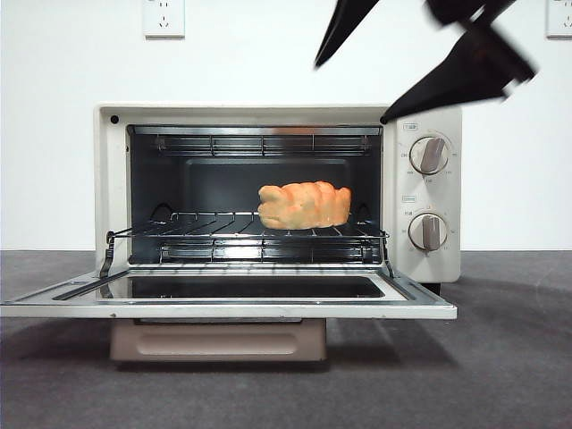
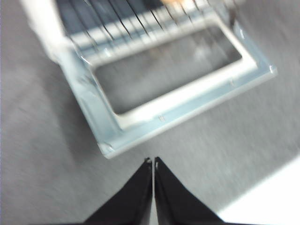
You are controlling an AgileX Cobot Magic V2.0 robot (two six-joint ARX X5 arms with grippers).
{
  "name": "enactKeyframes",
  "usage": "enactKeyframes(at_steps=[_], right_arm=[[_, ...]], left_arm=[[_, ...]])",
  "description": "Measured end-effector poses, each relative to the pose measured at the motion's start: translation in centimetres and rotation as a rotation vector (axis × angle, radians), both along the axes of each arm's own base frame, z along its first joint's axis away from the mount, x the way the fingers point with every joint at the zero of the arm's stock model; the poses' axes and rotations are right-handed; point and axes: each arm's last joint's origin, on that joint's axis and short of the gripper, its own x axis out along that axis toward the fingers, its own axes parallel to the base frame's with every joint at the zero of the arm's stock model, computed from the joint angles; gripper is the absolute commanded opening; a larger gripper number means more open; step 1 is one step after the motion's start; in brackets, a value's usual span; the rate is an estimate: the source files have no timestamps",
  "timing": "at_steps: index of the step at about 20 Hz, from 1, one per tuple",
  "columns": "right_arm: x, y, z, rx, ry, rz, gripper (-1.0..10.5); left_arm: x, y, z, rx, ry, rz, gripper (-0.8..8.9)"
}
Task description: The left arm flap open the oven, the right arm pick bread and place it into oven, the left arm flap close the oven
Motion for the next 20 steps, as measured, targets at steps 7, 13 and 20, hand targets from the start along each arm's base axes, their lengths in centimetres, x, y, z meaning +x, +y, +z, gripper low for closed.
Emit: enactKeyframes(at_steps=[7,13,20], right_arm=[[-6.1,-5.1,3.0,-0.015,-0.114,0.095,4.0],[-9.7,-8.2,3.3,-0.018,-0.113,0.097,4.0],[-11.9,-10.1,4.4,-0.054,-0.063,0.098,4.0]], left_arm=[[4.3,0.6,-0.6,-0.125,0.094,0.071,0.10],[7.3,3.3,-3.4,-0.345,0.159,0.118,0.10],[8.9,5.1,-9.0,-0.432,0.305,0.270,0.10]])
